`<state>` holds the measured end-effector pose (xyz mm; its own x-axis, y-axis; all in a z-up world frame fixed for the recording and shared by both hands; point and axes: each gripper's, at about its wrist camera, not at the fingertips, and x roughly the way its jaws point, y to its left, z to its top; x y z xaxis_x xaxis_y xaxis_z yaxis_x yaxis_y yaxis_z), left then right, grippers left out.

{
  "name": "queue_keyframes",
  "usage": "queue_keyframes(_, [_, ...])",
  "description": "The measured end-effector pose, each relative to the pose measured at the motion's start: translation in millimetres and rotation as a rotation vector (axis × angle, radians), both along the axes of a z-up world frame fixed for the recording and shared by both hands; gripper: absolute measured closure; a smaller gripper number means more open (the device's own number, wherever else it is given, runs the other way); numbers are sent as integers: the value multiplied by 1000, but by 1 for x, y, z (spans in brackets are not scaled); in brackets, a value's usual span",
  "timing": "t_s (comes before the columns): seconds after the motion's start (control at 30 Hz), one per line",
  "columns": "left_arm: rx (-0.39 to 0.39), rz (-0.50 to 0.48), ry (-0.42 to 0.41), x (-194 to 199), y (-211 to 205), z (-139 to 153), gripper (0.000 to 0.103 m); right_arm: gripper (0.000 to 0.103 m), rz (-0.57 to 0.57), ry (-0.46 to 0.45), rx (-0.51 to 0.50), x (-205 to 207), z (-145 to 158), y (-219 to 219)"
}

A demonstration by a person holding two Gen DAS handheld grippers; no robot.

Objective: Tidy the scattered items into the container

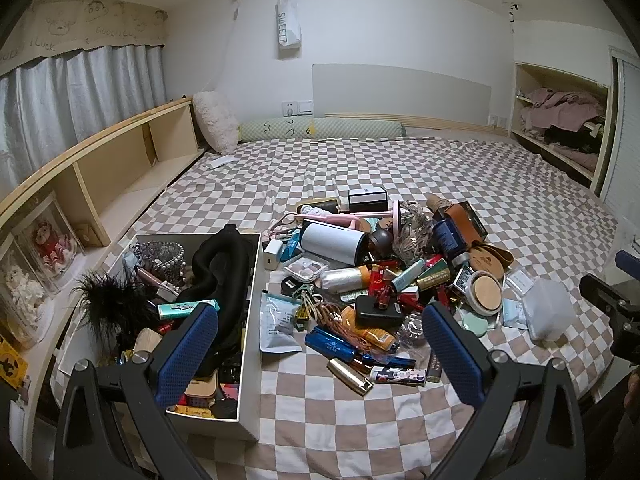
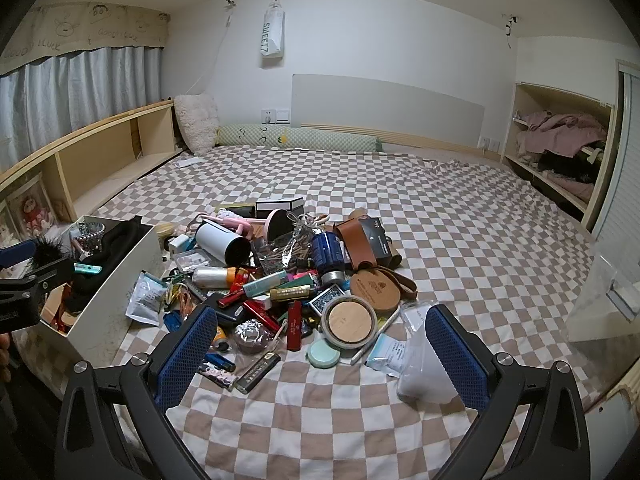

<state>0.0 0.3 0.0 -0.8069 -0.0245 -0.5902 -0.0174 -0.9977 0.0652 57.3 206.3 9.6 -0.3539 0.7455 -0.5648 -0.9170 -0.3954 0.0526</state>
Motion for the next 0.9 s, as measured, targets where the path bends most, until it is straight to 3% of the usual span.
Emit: queue_keyframes(0.9, [4,-11,-5,0,1,-2,0,0,-6,0,-5,0,1,0])
